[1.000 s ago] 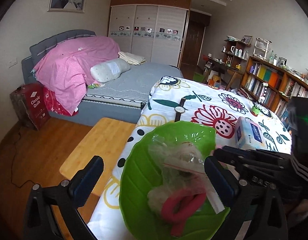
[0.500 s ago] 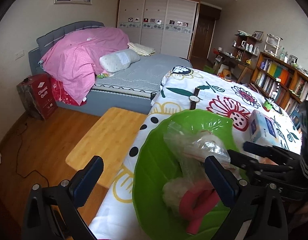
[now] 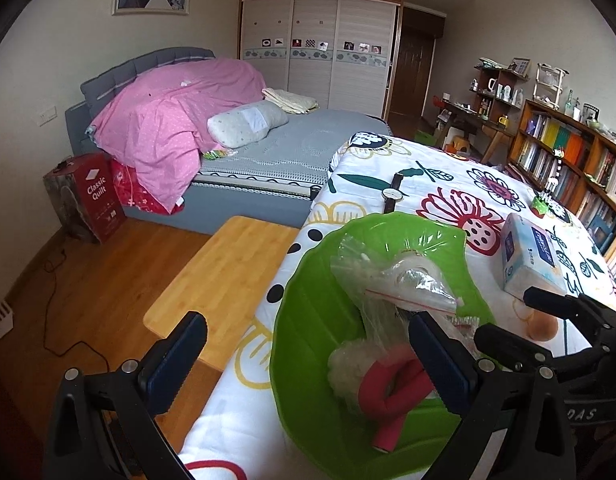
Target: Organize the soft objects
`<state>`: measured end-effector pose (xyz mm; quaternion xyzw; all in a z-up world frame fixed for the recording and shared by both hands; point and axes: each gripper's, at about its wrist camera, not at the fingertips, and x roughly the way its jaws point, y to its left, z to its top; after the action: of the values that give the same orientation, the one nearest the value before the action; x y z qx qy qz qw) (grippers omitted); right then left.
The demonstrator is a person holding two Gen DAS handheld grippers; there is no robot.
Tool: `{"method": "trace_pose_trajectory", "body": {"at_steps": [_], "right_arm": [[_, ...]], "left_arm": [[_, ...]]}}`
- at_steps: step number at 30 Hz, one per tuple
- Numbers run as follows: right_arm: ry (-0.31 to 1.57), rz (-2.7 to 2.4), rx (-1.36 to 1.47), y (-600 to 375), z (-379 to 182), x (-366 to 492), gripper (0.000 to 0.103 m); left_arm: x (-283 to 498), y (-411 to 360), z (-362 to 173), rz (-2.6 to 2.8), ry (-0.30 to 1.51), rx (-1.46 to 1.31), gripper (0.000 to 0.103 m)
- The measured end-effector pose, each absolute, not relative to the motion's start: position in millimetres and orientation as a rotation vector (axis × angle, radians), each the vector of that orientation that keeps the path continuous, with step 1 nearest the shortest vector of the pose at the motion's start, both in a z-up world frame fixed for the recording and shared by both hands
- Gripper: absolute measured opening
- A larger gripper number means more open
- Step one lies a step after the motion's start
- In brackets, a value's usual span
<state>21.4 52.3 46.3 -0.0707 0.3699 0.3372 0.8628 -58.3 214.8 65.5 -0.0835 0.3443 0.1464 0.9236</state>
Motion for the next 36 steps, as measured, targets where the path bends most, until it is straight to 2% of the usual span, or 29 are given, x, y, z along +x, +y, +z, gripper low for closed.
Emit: {"method": "trace_pose_trajectory", "body": {"at_steps": [3, 36], "right_arm": [[0.770, 0.715, -0.155, 53.4, 48.6, 13.0, 0.103], [0.697, 0.673, -0.310, 53.1, 55.0, -38.7, 0.103]], "left_arm": [[-62.0, 209.8, 67.9, 0.312, 0.701, -0.153, 0.103], [-88.3, 200.5, 55.9, 0.435, 0.751, -0.044, 0.103]]}}
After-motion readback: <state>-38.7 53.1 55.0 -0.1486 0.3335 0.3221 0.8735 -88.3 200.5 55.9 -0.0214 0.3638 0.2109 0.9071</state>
